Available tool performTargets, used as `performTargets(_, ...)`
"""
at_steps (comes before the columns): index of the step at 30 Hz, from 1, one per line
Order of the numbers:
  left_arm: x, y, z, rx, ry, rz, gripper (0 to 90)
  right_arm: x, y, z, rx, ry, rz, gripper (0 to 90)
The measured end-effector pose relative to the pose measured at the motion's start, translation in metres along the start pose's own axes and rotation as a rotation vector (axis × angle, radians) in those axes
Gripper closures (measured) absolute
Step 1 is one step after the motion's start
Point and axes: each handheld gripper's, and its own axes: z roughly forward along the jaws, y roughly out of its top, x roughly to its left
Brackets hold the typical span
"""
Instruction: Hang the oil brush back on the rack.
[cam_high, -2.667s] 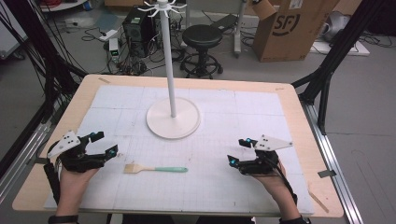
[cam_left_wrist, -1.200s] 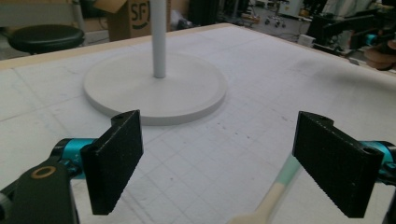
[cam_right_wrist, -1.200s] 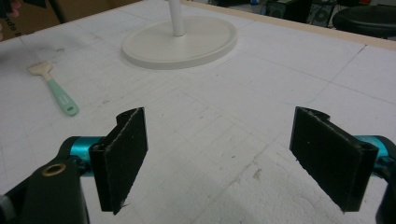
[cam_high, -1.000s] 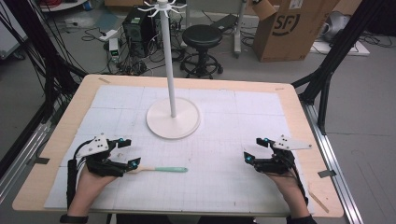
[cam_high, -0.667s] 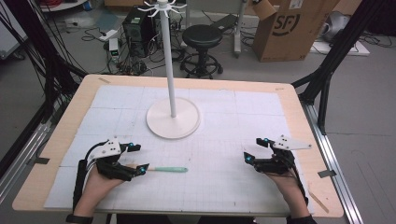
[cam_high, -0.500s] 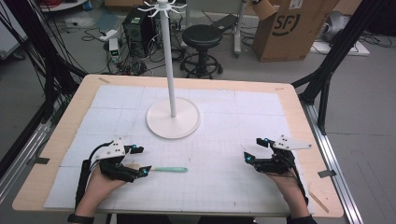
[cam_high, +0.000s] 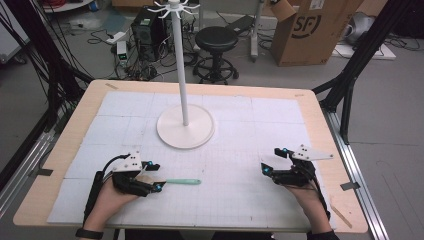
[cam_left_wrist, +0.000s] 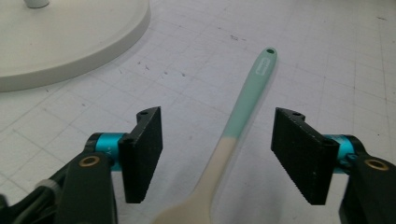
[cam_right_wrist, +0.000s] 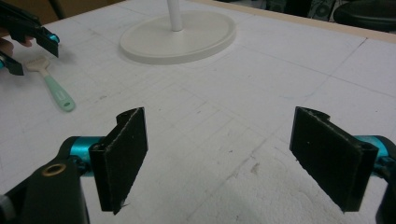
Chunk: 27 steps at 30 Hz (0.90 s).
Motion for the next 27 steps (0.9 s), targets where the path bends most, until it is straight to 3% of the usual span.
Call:
performTargets(6, -0.002, 0.002, 0.005, 0.048, -0.007, 0.027, 47.4, 0.0, 0.0, 0.0, 0.002, 0.001, -0.002, 18.6)
performTargets(14, -0.004, 0.003, 0.01, 0.105, 0.009, 0.034, 56.4, 0.0, 0.0, 0.001, 0.006, 0.004, -0.001, 18.6)
performTargets(19, -0.004, 0.003, 0.011, 0.11, 0.035, 0.023, 62.7, -0.001, 0.0, 0.001, 0.006, 0.005, -0.001, 18.6)
performTargets(24, -0.008, 0.004, 0.011, 0.112, 0.028, 0.063, 70.4, 0.0, 0.0, 0.002, 0.006, 0.007, 0.0, 18.6)
performTargets(27, -0.008, 0.004, 0.011, 0.113, 0.023, 0.063, 72.1, -0.001, 0.0, 0.002, 0.009, 0.009, -0.001, 18.6)
